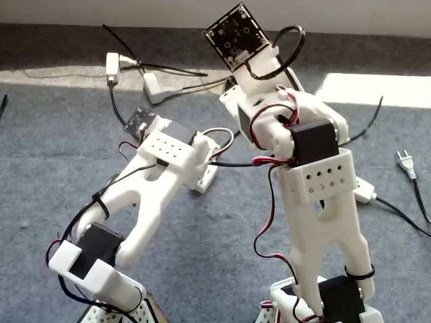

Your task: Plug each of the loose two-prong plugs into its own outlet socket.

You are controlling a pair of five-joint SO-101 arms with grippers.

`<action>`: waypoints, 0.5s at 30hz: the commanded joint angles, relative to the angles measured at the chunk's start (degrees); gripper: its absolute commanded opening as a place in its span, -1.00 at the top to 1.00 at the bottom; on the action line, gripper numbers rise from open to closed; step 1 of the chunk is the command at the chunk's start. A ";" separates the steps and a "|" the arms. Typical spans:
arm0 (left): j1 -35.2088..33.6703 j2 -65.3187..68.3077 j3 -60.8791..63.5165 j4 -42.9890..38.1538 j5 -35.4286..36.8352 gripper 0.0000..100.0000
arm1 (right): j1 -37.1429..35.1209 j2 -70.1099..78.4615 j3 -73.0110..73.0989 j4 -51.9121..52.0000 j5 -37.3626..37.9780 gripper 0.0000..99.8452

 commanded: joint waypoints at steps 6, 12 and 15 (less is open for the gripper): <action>0.84 -0.40 1.45 0.00 0.44 0.99 | 0.13 -0.48 -2.59 -0.13 -0.44 0.99; 2.15 -0.92 0.84 2.90 0.44 0.99 | 0.13 -0.48 -2.59 -0.13 -0.44 0.99; 1.80 -0.75 0.84 3.25 0.44 0.99 | 0.13 -0.48 -2.59 -0.13 -0.44 0.99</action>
